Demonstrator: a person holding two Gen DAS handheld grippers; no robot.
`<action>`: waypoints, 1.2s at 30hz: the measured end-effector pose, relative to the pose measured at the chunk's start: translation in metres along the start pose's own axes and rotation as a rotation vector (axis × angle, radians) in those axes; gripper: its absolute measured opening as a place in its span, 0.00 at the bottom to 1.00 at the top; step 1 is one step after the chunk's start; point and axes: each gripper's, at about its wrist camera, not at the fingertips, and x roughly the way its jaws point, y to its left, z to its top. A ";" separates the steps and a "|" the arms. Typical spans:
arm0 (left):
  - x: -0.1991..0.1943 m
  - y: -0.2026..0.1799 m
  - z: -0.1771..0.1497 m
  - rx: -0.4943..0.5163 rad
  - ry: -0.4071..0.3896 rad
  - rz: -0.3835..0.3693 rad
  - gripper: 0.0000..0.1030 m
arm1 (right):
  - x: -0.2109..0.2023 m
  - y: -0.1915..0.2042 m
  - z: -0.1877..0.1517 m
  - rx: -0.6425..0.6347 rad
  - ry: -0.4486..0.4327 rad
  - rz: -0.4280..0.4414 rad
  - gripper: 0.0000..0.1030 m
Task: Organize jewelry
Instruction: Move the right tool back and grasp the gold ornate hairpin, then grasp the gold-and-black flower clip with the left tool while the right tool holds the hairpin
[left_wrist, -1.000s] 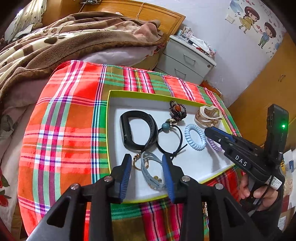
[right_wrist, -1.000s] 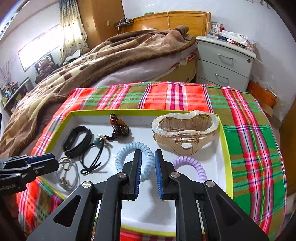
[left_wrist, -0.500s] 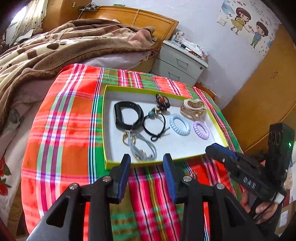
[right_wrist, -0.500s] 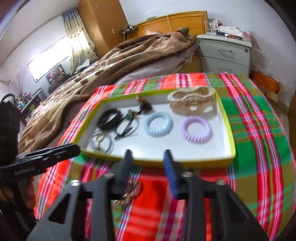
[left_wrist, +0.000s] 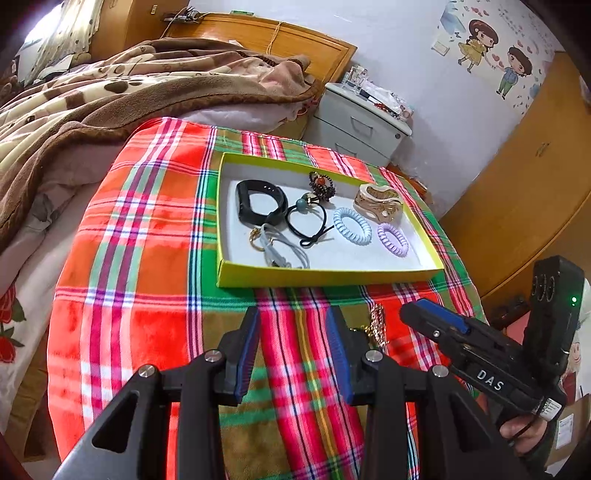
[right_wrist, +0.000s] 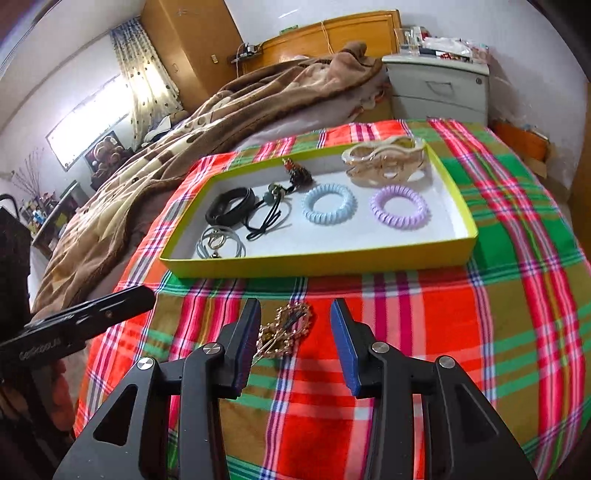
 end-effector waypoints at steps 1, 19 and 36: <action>-0.001 0.001 -0.002 -0.002 0.002 -0.002 0.37 | 0.002 0.001 -0.001 0.005 0.003 -0.001 0.39; -0.005 0.010 -0.022 -0.020 0.023 0.001 0.37 | 0.014 0.013 -0.013 -0.010 0.029 -0.068 0.17; 0.016 -0.019 -0.023 0.040 0.086 -0.030 0.37 | -0.017 -0.016 -0.016 0.038 -0.040 -0.073 0.17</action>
